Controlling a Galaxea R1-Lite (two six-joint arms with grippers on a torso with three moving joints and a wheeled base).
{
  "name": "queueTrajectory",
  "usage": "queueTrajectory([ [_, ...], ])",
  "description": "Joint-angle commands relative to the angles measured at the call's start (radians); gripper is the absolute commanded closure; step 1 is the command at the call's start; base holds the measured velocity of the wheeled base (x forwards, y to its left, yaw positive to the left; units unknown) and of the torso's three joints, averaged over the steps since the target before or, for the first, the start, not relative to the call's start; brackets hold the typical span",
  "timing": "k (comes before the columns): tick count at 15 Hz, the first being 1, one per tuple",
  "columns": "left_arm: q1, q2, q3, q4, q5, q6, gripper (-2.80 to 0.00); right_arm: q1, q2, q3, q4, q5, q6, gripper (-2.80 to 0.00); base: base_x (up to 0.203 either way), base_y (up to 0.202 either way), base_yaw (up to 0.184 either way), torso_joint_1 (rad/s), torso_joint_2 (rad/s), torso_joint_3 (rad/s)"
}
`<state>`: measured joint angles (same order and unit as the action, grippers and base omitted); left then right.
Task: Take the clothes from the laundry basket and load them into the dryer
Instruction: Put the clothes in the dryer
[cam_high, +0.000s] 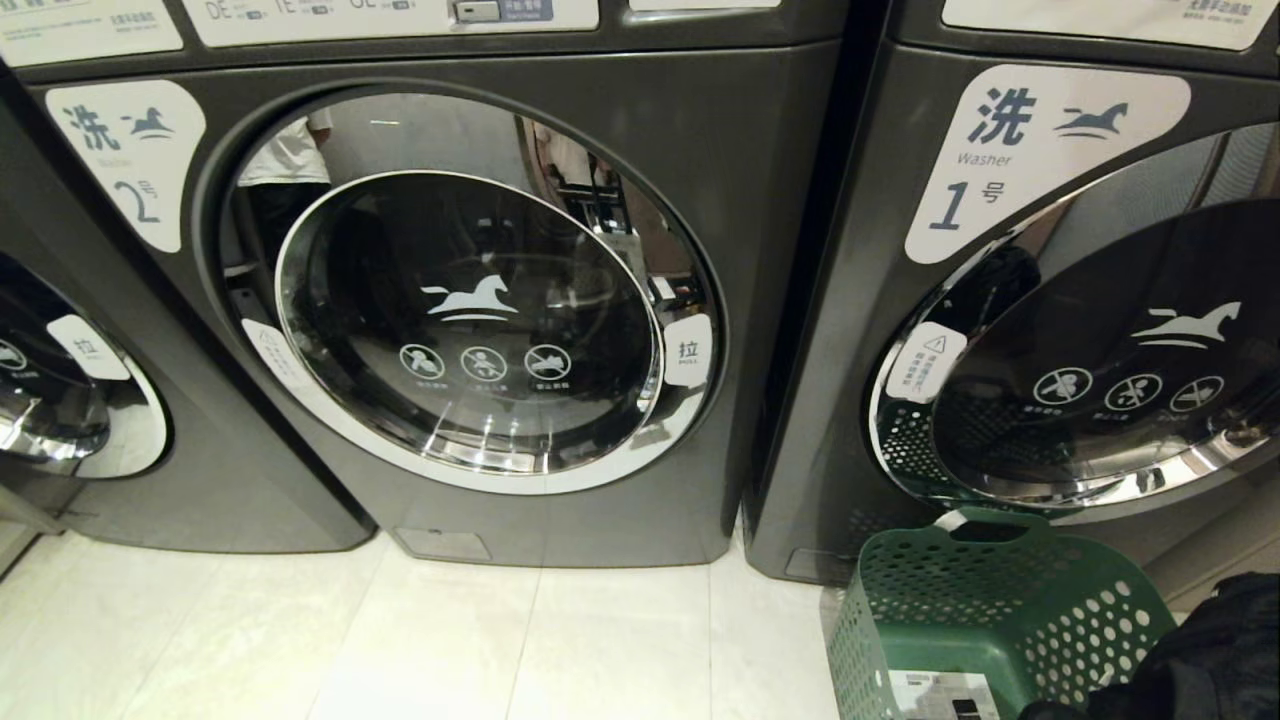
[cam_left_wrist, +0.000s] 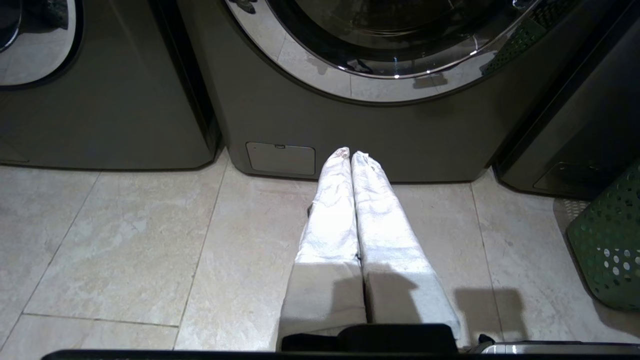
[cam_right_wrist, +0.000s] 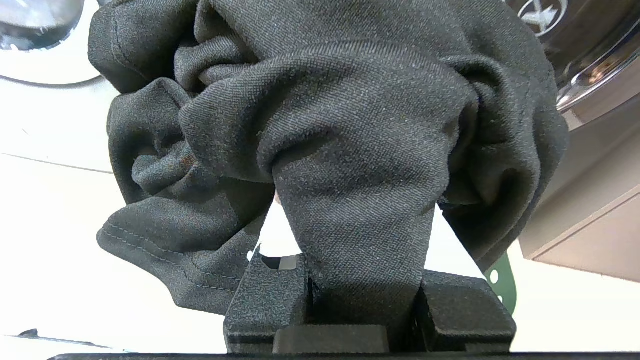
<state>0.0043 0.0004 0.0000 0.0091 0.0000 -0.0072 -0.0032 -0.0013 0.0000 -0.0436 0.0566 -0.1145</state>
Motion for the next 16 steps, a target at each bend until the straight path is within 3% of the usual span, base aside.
queueTrajectory([
  [1,0.0,-0.002,0.002,0.0,0.0,0.0,0.0,0.0,0.001,0.018,-0.001,0.002,-0.001,0.0,0.0,0.0,0.0,0.002,0.0,0.2],
  [9,0.0,-0.002,0.002,0.0,0.0,0.0,0.0,0.0,0.001,0.018,-0.001,0.002,0.002,0.0,0.0,0.0,0.0,0.002,0.0,0.199],
  [16,0.0,-0.002,0.002,0.0,0.0,0.0,0.0,0.0,0.001,0.018,0.001,0.001,0.004,0.0,0.0,0.0,0.0,0.0,0.0,0.026],
])
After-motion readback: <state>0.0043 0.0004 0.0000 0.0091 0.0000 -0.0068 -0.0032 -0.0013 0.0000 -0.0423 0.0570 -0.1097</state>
